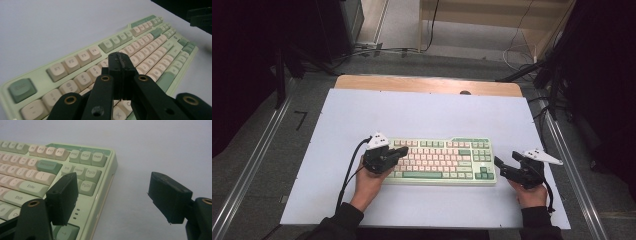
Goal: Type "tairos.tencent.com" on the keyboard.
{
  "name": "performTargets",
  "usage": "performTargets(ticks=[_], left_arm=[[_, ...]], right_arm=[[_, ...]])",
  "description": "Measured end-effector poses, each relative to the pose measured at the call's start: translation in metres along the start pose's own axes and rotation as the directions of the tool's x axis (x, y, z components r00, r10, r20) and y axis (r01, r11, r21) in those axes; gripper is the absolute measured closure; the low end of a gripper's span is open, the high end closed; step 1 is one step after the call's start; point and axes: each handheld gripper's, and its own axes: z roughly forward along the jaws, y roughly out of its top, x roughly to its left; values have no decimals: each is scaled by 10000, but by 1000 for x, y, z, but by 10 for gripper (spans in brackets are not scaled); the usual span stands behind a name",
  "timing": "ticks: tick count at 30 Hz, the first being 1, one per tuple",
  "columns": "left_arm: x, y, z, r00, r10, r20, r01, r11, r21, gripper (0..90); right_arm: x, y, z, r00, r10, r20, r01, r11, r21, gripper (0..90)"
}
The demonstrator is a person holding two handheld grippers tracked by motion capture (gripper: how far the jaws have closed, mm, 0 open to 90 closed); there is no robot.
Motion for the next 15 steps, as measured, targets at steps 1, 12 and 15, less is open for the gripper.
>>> performTargets(ticks=[1,12,15], left_arm=[[-1,1,4,10000,-29,57,29,9999,114,900],[-10,3,32,9999,-74,-136,86,9957,924,900],[-10,4,34,9998,-89,-170,106,9948,1012,900]], right_arm=[[0,0,0,10000,29,-5,-29,10000,-20,221],[1,0,3,9999,-97,-27,97,9998,148,222],[1,0,3,10000,-40,-61,40,10000,79,221]])
